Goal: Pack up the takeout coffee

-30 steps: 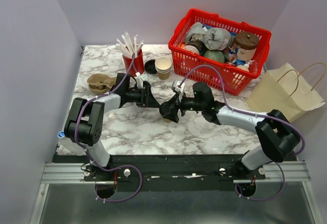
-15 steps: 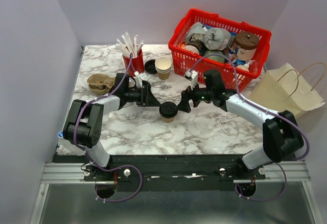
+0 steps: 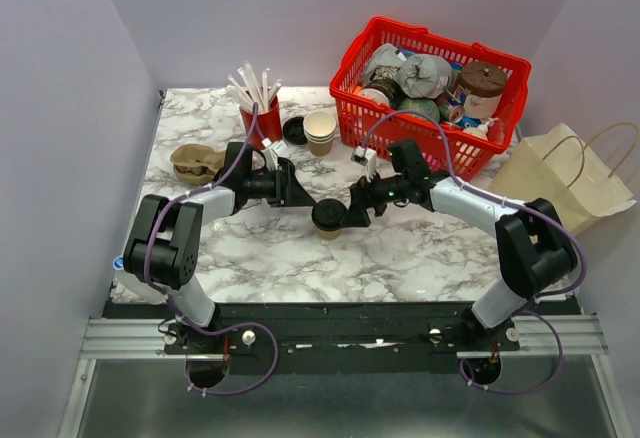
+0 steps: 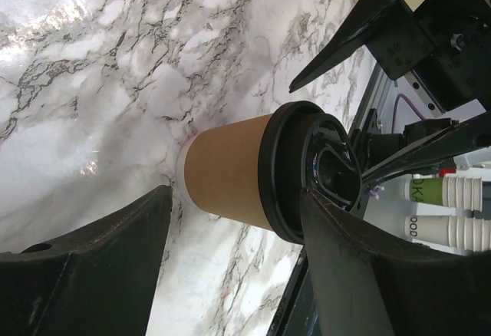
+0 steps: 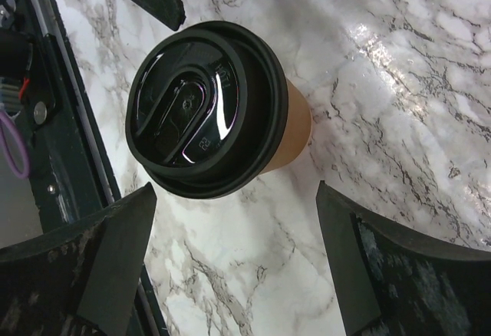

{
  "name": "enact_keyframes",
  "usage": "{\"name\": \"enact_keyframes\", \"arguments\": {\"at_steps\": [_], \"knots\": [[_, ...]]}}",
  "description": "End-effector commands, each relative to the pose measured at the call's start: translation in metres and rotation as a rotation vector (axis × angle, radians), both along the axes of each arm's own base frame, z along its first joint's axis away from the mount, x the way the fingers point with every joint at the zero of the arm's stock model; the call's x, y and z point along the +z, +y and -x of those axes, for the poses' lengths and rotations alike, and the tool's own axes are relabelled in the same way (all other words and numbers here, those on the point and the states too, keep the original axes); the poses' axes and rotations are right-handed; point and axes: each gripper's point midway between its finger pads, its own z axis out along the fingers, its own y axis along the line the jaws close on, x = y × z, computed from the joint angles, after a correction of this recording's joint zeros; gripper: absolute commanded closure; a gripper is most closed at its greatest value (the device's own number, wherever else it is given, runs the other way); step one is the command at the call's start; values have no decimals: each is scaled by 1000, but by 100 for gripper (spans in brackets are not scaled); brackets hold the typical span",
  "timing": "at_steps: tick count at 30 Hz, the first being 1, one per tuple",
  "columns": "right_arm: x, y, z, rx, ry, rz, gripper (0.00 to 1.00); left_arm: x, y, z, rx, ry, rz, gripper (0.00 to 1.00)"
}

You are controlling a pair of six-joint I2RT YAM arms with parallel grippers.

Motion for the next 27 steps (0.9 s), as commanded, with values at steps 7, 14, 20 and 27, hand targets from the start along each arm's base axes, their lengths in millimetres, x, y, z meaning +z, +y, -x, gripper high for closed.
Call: {"name": "enact_keyframes", "arguments": {"at_steps": [7,14,20,27], "knots": [[3,7,5,20,79,-33,7,31,-18,-4,-10,-51,113,23],[-2,8,-1,9,81,-19,7,18,-29,1,-52,-36,73,23],[-4,11,-3,-11,121,-27,8,9,-30,4,-50,-9,61,23],[-6,12,-2,-16,142,-25,8,-8,-27,5,-40,35,26,27]]}}
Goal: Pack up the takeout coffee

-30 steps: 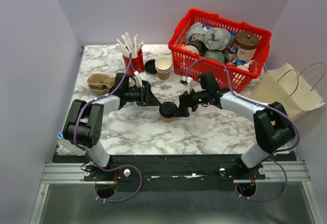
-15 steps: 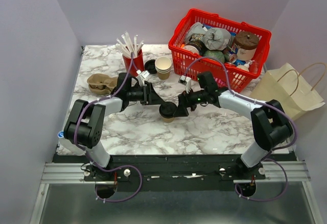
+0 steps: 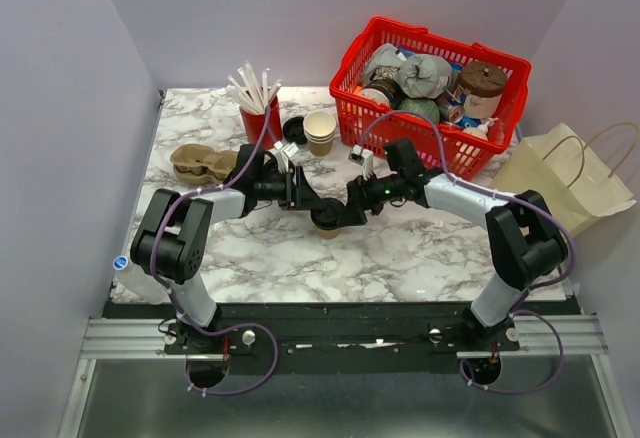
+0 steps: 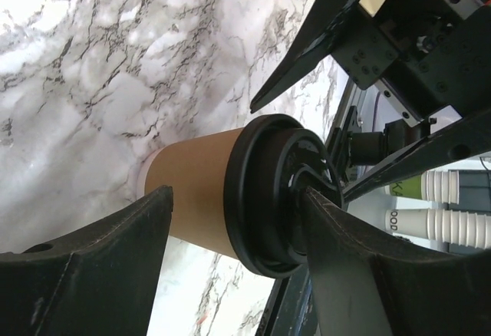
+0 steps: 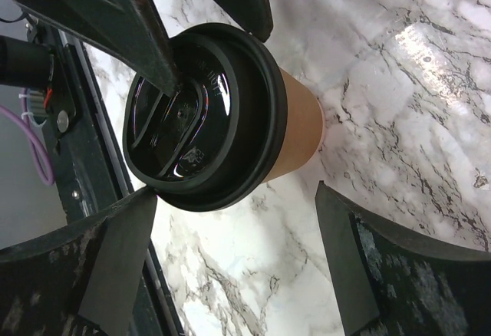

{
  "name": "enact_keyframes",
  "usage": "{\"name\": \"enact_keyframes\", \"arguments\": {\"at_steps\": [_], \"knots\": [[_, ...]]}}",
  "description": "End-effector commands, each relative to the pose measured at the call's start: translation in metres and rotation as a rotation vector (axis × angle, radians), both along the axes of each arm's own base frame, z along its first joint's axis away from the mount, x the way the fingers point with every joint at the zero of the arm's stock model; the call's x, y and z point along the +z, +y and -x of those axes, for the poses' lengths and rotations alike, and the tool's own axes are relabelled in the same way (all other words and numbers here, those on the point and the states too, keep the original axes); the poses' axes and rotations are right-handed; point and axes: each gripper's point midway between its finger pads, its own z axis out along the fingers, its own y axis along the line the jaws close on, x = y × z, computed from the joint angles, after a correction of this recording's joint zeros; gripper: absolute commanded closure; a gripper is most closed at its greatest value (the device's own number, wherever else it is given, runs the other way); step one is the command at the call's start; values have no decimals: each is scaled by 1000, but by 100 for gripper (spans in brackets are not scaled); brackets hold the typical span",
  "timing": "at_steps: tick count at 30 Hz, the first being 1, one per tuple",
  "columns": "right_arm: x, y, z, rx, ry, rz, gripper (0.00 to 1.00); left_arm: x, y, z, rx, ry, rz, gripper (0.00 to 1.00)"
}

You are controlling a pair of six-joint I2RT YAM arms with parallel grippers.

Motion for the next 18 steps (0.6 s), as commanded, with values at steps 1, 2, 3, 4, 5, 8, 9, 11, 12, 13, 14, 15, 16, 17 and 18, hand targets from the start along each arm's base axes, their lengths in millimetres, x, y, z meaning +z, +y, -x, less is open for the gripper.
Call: {"name": "enact_keyframes", "arguments": {"at_steps": [1,2,3,4,5,8,9,11,12,13,14,15,16,17,18], "knots": [[1,4,-1,-4,39,-8,8,-13,1,-1,-3,13,-29,27],[-1,4,-2,-8,47,-5,8,-14,1,-1,-1,17,-35,27],[-1,4,-2,-12,53,-5,8,-16,1,0,-2,23,-38,27],[-2,5,-3,-13,59,-6,8,-18,2,1,-3,29,-39,27],[-3,5,-3,-17,65,-4,8,-19,2,1,-2,30,-41,27],[-9,5,-3,-33,97,6,8,-25,4,3,-1,46,-53,29],[-11,6,-3,-38,111,8,8,-26,4,4,-1,51,-58,30],[-15,4,-5,-60,129,22,8,-31,5,6,-3,64,-67,30],[-20,3,-5,-77,155,30,8,-32,5,6,-1,67,-69,30],[-23,1,-6,-89,167,37,8,-34,5,7,0,74,-74,30],[-27,0,-7,-105,178,48,8,-36,6,8,1,80,-76,30],[-32,-2,-9,-137,192,72,8,-38,6,9,3,84,-80,30],[-38,-4,-10,-152,208,88,8,-39,7,9,4,88,-82,30],[-41,-6,-10,-160,217,101,8,-40,7,10,4,93,-85,30],[-47,-9,-11,-185,228,129,8,-42,8,11,3,95,-90,30]]}}
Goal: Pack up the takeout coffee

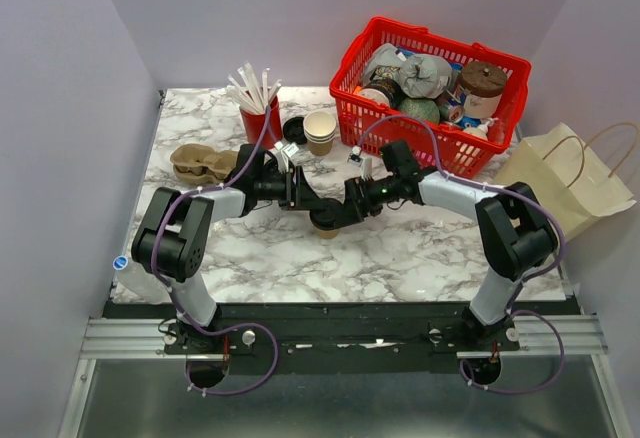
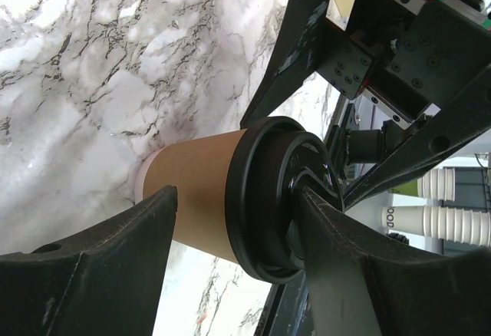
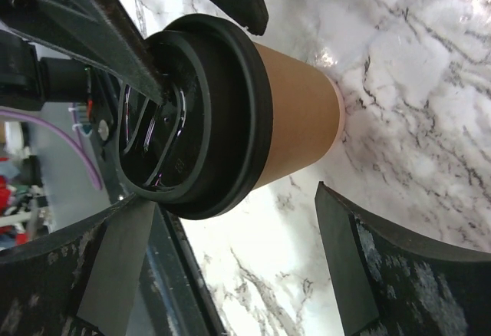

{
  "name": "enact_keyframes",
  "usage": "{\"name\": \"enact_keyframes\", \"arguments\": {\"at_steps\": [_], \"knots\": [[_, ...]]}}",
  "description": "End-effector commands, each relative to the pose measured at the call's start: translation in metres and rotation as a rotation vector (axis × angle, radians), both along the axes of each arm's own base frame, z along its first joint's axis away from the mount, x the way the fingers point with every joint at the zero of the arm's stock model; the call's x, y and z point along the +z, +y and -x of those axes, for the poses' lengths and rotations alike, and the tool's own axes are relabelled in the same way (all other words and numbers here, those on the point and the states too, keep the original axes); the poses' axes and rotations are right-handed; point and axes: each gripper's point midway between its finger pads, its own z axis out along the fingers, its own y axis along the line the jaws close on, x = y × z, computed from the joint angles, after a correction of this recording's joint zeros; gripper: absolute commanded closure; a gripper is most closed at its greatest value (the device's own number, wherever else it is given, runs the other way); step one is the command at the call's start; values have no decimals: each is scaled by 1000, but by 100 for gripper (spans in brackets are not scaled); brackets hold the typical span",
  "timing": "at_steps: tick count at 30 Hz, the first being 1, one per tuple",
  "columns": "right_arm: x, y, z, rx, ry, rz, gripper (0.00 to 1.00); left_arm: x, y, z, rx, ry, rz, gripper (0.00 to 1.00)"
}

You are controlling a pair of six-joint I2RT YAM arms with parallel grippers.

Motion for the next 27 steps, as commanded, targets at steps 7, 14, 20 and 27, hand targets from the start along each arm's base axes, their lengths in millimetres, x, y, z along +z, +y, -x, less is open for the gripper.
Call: {"name": "enact_keyframes", "arguments": {"at_steps": [7,14,20,27], "knots": [[-60,-27,-19,-179,119,225,10,-46,8,12,10,101,-97,31],[-78,-38,-19,-214,159,288,11,-55,9,13,7,125,-105,31],[-93,-47,-19,-249,194,360,12,-61,9,14,6,137,-113,31],[-101,-50,-23,-321,246,389,12,-62,9,11,5,127,-111,31]]}}
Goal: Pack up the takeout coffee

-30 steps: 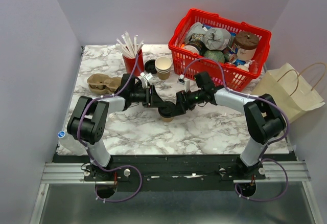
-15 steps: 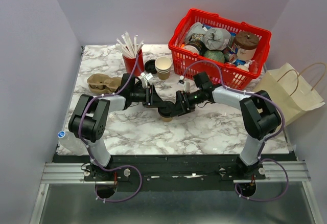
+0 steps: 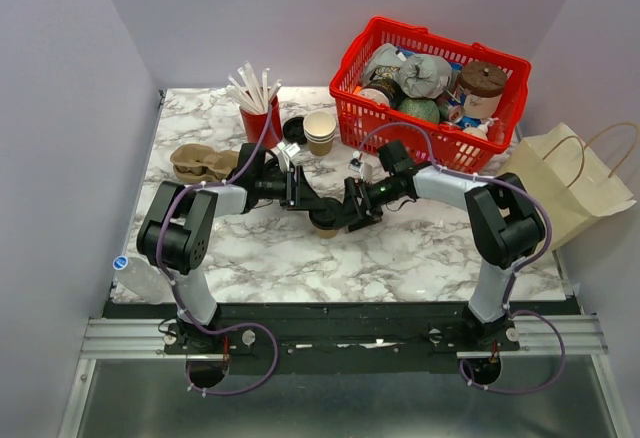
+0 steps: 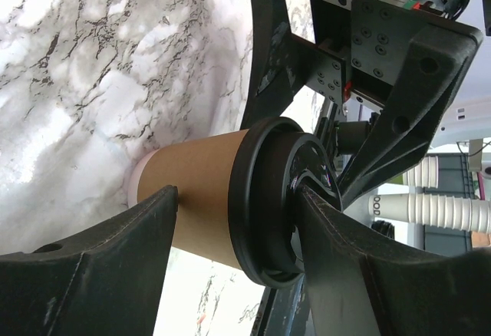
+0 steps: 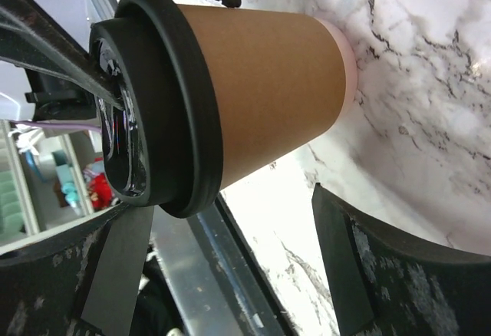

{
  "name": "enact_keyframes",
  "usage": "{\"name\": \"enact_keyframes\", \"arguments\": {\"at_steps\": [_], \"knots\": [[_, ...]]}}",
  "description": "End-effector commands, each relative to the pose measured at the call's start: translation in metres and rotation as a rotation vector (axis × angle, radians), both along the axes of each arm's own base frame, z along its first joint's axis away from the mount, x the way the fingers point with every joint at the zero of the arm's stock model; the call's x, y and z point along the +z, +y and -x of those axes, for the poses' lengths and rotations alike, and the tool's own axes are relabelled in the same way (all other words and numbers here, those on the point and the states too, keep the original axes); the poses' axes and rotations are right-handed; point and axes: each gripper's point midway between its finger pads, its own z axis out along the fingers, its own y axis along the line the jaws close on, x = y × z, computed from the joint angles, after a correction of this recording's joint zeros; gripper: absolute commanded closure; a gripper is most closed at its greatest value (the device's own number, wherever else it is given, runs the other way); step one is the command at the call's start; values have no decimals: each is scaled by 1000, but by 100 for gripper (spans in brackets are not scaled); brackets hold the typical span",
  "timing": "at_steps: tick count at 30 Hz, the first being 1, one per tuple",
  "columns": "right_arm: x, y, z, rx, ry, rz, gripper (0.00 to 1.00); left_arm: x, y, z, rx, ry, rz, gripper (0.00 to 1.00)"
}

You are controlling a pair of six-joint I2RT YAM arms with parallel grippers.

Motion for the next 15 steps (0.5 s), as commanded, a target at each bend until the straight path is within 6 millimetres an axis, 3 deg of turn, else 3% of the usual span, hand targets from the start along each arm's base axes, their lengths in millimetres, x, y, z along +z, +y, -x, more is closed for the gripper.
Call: {"name": "enact_keyframes", "arguments": {"at_steps": [1,7,15], "knots": [[-88,-47,-34,-210,-30,393,12,-59,10,11,41,93,-145,31],[-99,-57,-37,-305,32,482,10,-59,11,10,42,87,-148,31],[-127,-70,-21,-377,149,586,7,-66,13,13,41,88,-157,31]]}}
